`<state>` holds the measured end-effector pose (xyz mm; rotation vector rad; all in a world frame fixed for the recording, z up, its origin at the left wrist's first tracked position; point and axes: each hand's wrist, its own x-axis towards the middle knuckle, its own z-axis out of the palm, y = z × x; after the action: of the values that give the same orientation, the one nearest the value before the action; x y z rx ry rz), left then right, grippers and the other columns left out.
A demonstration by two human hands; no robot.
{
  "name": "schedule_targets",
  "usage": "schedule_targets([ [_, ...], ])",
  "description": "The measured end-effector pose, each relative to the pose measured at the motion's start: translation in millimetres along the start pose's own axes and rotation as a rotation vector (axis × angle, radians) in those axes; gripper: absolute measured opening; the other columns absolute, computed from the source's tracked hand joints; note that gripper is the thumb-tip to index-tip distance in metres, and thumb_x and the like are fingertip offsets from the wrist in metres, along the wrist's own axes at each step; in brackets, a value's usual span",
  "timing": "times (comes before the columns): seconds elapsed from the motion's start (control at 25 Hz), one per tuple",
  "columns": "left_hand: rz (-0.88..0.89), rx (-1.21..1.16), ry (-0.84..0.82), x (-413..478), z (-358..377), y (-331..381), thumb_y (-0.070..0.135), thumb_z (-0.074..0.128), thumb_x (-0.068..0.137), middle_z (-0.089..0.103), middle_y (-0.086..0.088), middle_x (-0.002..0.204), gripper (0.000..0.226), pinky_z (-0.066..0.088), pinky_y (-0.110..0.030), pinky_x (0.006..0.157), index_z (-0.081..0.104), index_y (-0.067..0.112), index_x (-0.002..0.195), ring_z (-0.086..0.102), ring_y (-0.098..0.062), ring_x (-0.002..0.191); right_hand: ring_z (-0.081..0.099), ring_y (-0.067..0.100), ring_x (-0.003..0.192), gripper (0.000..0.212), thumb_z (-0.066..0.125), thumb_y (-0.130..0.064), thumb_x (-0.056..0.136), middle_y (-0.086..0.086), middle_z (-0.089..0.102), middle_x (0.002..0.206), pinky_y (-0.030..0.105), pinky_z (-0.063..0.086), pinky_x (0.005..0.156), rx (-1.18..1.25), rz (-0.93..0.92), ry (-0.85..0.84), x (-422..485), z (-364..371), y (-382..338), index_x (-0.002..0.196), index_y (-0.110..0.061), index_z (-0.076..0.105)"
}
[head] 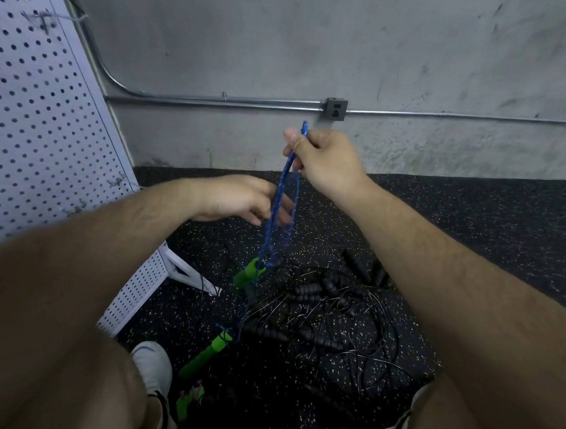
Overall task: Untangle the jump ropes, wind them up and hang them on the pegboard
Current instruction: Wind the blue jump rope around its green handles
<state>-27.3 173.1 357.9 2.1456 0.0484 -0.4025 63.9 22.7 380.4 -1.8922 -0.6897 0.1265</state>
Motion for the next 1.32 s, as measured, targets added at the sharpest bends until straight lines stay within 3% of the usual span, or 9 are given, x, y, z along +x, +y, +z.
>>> schedule_targets([
  [0.16,0.029,0.072,0.191,15,9,-4,0.01,0.051,0.105,0.078,0.001,0.092,0.019,0.057,-0.043,0.095,0.068,0.018,0.101,0.074,-0.01,0.093,0.055,0.012,0.055,0.026,0.057,-0.032,0.101,-0.004,0.063,0.066,0.026,0.044,0.05,0.12,0.068,-0.012,5,-7,4,0.09,-0.012,0.069],
  [0.32,0.225,-0.162,0.491,15,-2,20,0.004,0.045,0.106,0.072,0.003,0.073,0.027,0.054,-0.028,0.069,0.063,0.016,0.091,0.07,-0.007,0.068,0.055,0.02,0.066,0.013,0.06,-0.006,0.089,0.008,0.062,0.077,0.03,0.047,0.052,0.002,0.232,-0.399,-10,0,22,0.1,-0.008,0.065],
  [0.48,0.339,-0.267,0.552,11,-7,35,0.006,0.043,0.107,0.072,0.002,0.072,0.026,0.053,-0.025,0.065,0.062,0.013,0.091,0.072,-0.014,0.069,0.06,0.013,0.06,0.013,0.064,-0.026,0.098,-0.001,0.067,0.085,0.032,0.053,0.067,-0.284,0.144,-0.539,-22,19,30,0.102,-0.016,0.071],
  [0.56,0.362,-0.314,0.568,11,-9,35,0.005,0.043,0.107,0.072,0.001,0.073,0.026,0.056,-0.025,0.065,0.062,0.013,0.091,0.071,-0.015,0.069,0.06,0.011,0.059,0.012,0.065,-0.019,0.098,0.003,0.065,0.081,0.031,0.054,0.064,-0.146,0.102,-0.449,-17,20,26,0.108,-0.014,0.068],
  [0.72,0.389,-0.366,0.621,8,-15,35,0.007,0.045,0.107,0.072,-0.001,0.078,0.023,0.058,-0.028,0.069,0.064,0.011,0.095,0.072,-0.018,0.072,0.062,0.015,0.075,0.027,0.069,-0.003,0.09,0.007,0.065,0.091,0.028,0.055,0.064,0.084,0.134,-0.662,-16,17,21,0.11,-0.02,0.067],
  [0.8,0.379,-0.39,0.613,5,-18,33,0.012,0.044,0.108,0.073,-0.003,0.084,0.021,0.059,-0.03,0.074,0.065,0.011,0.101,0.073,-0.019,0.078,0.06,0.014,0.071,0.006,0.067,-0.016,0.096,0.004,0.066,0.084,0.026,0.053,0.06,-0.016,0.082,-0.611,-19,22,19,0.101,-0.016,0.07],
  [1.0,0.228,-0.495,0.388,1,-14,24,0.036,0.037,0.109,0.076,0.006,0.096,0.034,0.055,-0.035,0.087,0.063,0.016,0.115,0.071,-0.008,0.09,0.051,-0.003,0.043,0.024,0.055,-0.02,0.104,-0.003,0.064,0.068,0.016,0.04,0.048,0.007,0.009,-0.162,-2,8,5,0.081,-0.023,0.063],
  [1.16,-0.018,-0.019,0.086,9,8,-22,0.026,0.058,0.101,0.071,-0.003,0.121,0.016,0.055,-0.043,0.099,0.063,0.023,0.116,0.067,-0.018,0.111,0.047,-0.002,0.042,0.027,0.053,-0.022,0.104,-0.004,0.062,0.063,0.018,0.038,0.049,0.084,-0.012,0.031,9,-11,4,0.081,-0.021,0.066],
  [1.32,-0.012,0.125,0.173,17,9,-23,0.017,0.064,0.099,0.073,-0.001,0.092,0.012,0.06,-0.037,0.087,0.067,0.022,0.089,0.071,-0.021,0.093,0.043,-0.001,0.042,0.025,0.051,-0.023,0.105,-0.003,0.053,0.061,0.017,0.036,0.048,0.079,-0.009,0.007,5,-17,9,0.086,-0.019,0.066],
])
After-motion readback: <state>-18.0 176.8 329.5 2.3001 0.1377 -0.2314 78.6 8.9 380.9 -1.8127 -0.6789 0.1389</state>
